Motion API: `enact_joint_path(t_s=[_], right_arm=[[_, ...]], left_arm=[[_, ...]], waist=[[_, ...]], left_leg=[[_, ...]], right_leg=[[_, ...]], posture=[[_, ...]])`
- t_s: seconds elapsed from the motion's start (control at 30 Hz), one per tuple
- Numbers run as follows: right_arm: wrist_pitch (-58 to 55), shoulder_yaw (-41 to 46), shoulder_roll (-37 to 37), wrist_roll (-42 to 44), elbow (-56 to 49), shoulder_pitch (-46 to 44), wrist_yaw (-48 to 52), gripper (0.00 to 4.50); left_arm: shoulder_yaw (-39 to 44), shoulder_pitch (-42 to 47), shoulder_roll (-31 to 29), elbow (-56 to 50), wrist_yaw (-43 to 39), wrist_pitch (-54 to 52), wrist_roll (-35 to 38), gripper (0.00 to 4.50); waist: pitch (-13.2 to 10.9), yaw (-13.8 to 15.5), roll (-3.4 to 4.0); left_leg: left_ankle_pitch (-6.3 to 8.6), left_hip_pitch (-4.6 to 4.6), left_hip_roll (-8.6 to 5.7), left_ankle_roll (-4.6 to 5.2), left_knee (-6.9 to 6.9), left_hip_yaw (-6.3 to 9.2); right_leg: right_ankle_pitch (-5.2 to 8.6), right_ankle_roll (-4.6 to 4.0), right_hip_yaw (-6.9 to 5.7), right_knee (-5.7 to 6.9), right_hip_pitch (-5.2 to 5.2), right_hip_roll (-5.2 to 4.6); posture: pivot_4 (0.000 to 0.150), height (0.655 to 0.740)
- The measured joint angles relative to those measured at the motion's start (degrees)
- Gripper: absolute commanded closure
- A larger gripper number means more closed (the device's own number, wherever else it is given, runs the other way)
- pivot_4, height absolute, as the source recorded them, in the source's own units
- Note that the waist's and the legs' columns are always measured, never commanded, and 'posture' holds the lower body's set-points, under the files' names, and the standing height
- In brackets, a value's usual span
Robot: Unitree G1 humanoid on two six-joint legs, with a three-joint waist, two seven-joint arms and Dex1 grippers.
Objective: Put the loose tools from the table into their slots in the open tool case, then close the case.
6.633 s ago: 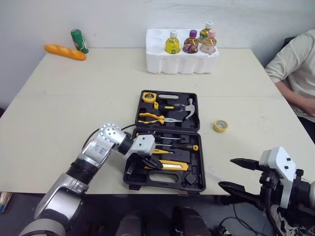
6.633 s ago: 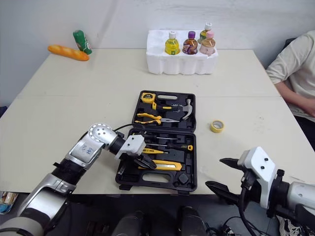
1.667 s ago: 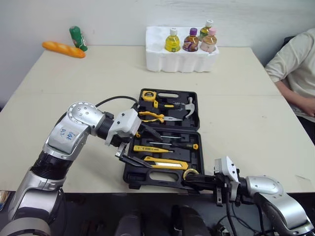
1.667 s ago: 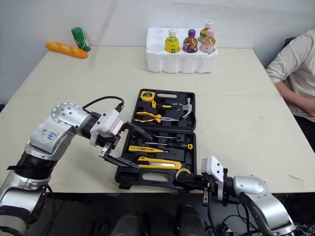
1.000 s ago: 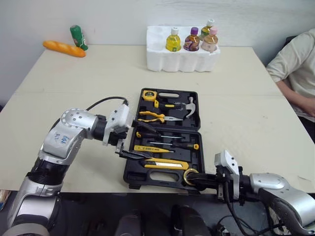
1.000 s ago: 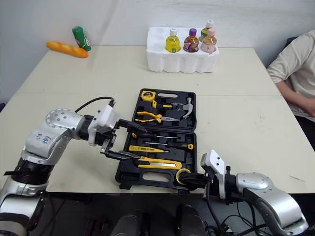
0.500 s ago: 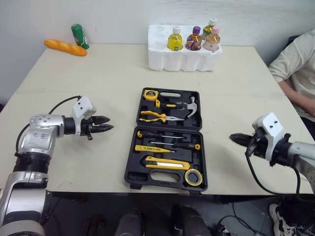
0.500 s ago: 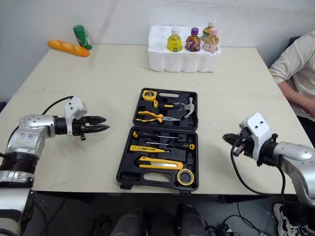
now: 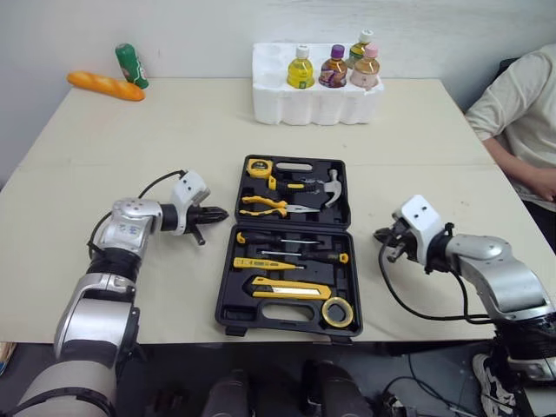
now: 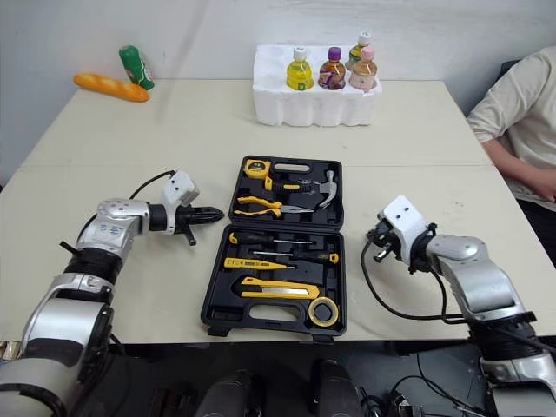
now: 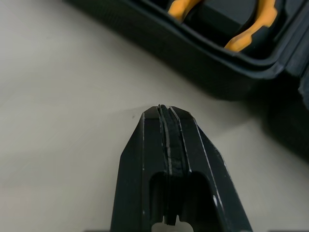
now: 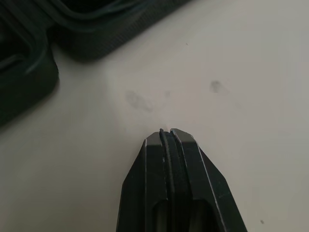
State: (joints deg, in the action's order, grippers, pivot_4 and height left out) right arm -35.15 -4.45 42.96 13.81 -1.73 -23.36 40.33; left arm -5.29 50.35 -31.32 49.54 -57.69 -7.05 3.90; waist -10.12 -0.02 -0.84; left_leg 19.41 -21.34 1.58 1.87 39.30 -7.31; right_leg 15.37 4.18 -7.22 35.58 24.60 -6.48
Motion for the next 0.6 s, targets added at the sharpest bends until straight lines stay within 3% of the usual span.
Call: enact_joint_path(t_s=[0.3, 0.6], right_arm=[[-0.77, -0.54, -2.51, -1.13, 0.34, -1.63, 0.81, 4.50], [-2.99, -1.25, -4.36, -1.23, 0.11, -2.87, 1.71, 4.50]], left_arm=[[0.05, -1.63, 1.59, -4.69, -0.13, -3.20, -0.01, 4.47], [-1.08, -8.19, 2.07, -20.37, -3.26, -13.11, 0.39, 4.47]], waist=[[0.00, -0.07, 0.00], [0.00, 0.18, 0.01]], left_leg=[[-0.01, 0.00, 0.00, 0.01, 0.01, 0.04], [-0.01, -0.03, -0.08, 0.04, 0.02, 0.10]], right_leg=[[0.00, 0.00, -0.03, 0.00, -0.01, -0.05], [0.00, 0.00, -0.01, -0.01, -0.04, -0.10]], posture=[[0.150, 0.7367], [0.150, 0.7367]])
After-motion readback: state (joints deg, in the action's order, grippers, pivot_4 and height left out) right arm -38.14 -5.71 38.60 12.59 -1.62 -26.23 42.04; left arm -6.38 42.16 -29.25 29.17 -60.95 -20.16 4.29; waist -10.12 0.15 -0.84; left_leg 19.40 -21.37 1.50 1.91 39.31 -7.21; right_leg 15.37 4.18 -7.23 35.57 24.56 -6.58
